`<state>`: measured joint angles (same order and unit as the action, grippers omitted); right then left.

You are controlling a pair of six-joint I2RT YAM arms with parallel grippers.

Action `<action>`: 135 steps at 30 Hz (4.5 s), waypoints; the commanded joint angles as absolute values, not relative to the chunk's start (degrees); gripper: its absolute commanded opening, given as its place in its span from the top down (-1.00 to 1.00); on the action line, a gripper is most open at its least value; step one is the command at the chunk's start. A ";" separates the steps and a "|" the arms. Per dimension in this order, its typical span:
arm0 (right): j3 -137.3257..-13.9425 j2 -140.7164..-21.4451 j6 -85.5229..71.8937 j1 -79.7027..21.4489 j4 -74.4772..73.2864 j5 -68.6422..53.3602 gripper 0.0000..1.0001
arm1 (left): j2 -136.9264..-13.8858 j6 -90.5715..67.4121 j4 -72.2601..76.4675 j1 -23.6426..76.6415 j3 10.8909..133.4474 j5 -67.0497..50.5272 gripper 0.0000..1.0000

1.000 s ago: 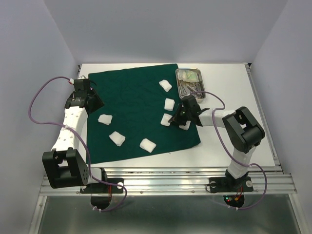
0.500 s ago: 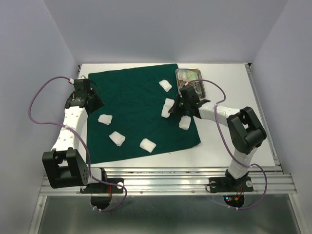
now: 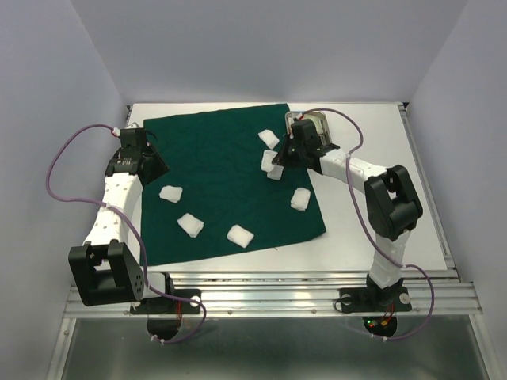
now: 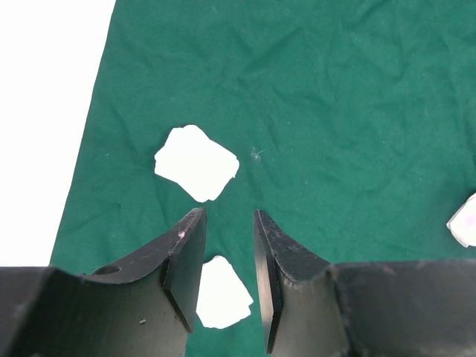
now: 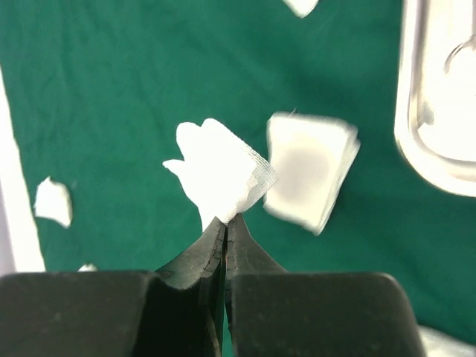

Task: Prepare the surgical pack
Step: Adjust the medical item in the surgical kit.

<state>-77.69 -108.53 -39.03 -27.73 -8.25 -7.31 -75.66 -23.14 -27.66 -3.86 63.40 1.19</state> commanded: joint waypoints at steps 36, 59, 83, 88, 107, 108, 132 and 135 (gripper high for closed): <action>-86.04 -111.98 -30.24 -24.17 -15.64 -3.87 0.17 | -75.06 -22.76 -27.33 -3.60 64.51 1.49 0.14; -99.41 -114.61 -21.27 -30.23 -24.08 -2.34 0.15 | -74.44 -22.59 -27.77 -3.69 64.60 1.67 0.14; -75.85 -113.29 -18.63 -46.41 -21.80 -33.31 -0.21 | -72.07 -22.41 -29.27 -3.60 66.44 3.34 0.15; -75.41 -115.04 -18.54 -47.46 -21.89 -33.31 -0.21 | -72.16 -22.50 -28.57 -3.60 65.48 2.90 0.15; -76.73 -116.46 -19.60 -47.99 -21.01 -34.45 0.72 | -71.90 -22.33 -28.04 -3.69 64.60 2.29 0.15; -76.73 -115.93 -19.69 -47.99 -21.18 -34.37 0.78 | -71.89 -22.32 -28.04 -3.60 64.69 2.29 0.15; -82.26 -105.47 -29.17 -33.15 -14.34 -6.70 0.99 | -71.10 -21.97 -28.65 -3.60 64.68 3.43 0.15; -83.66 -106.43 -36.27 -30.60 -13.80 -1.61 0.99 | -71.37 -21.88 -28.83 -3.60 64.95 3.52 0.15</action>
